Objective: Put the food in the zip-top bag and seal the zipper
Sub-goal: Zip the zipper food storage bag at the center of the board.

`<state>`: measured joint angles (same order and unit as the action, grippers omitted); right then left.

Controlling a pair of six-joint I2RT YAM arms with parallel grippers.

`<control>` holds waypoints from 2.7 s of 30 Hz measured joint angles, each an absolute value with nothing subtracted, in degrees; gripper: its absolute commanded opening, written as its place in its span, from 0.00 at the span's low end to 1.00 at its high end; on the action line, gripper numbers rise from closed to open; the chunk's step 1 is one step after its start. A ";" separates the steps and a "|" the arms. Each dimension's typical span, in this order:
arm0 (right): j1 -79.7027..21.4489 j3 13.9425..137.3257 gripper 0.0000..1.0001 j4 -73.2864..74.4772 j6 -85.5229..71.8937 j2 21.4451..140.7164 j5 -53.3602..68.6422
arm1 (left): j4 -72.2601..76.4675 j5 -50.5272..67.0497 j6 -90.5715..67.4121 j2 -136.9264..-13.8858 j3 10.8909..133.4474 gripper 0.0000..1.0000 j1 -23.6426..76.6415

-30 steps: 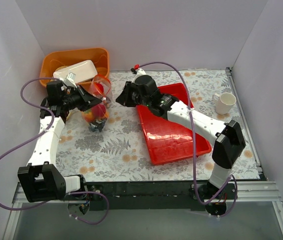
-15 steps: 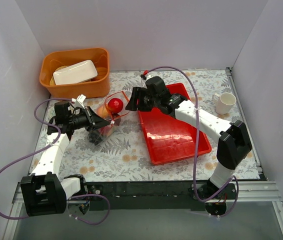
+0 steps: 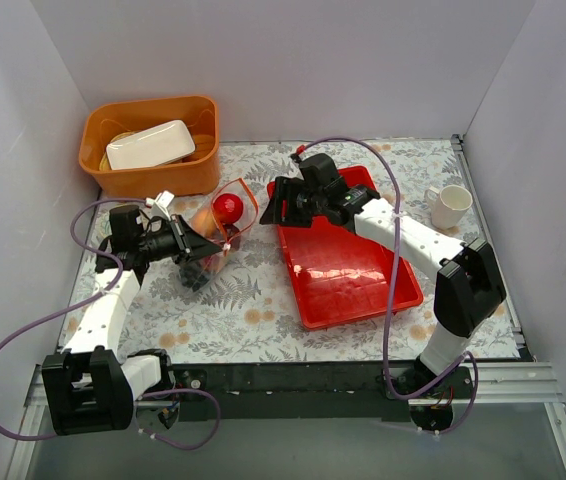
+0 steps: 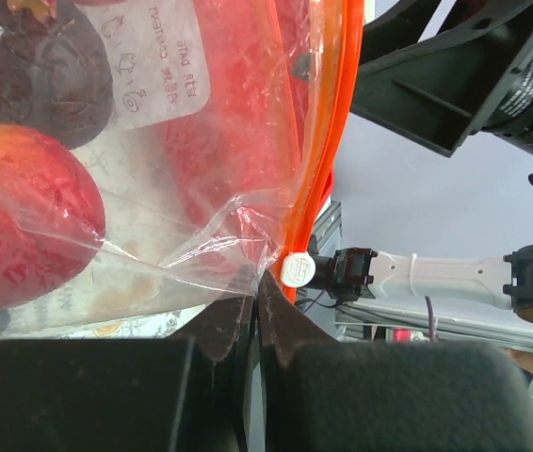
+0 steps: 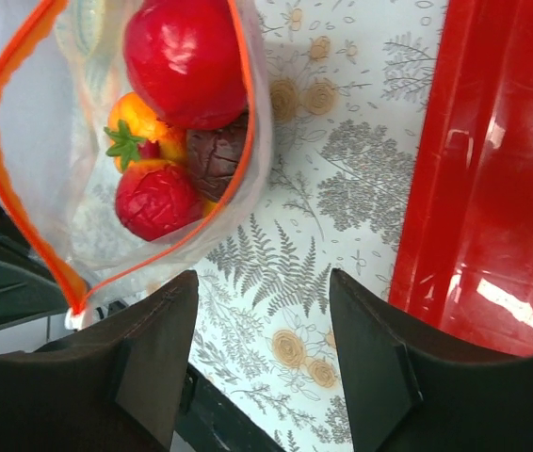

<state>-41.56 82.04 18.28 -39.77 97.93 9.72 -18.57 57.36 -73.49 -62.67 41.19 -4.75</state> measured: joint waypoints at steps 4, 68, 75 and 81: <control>-41.52 82.19 0.66 16.58 -40.36 98.28 11.42 | -18.20 57.91 -73.49 -62.41 40.58 0.00 -4.73; -41.25 62.57 0.01 -2.90 -49.36 96.55 12.03 | 6.74 33.56 -114.43 -36.62 9.56 0.71 12.73; -41.25 62.06 0.01 -2.96 -49.36 95.92 11.66 | 4.97 21.54 -114.56 -32.29 9.04 0.67 20.62; -41.25 62.02 0.01 -2.96 -49.41 95.92 11.68 | 4.60 15.51 -114.76 -32.03 9.04 0.59 23.24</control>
<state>-41.25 62.02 -2.96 -49.41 95.92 11.68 4.60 15.51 -114.76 -32.03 9.04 23.24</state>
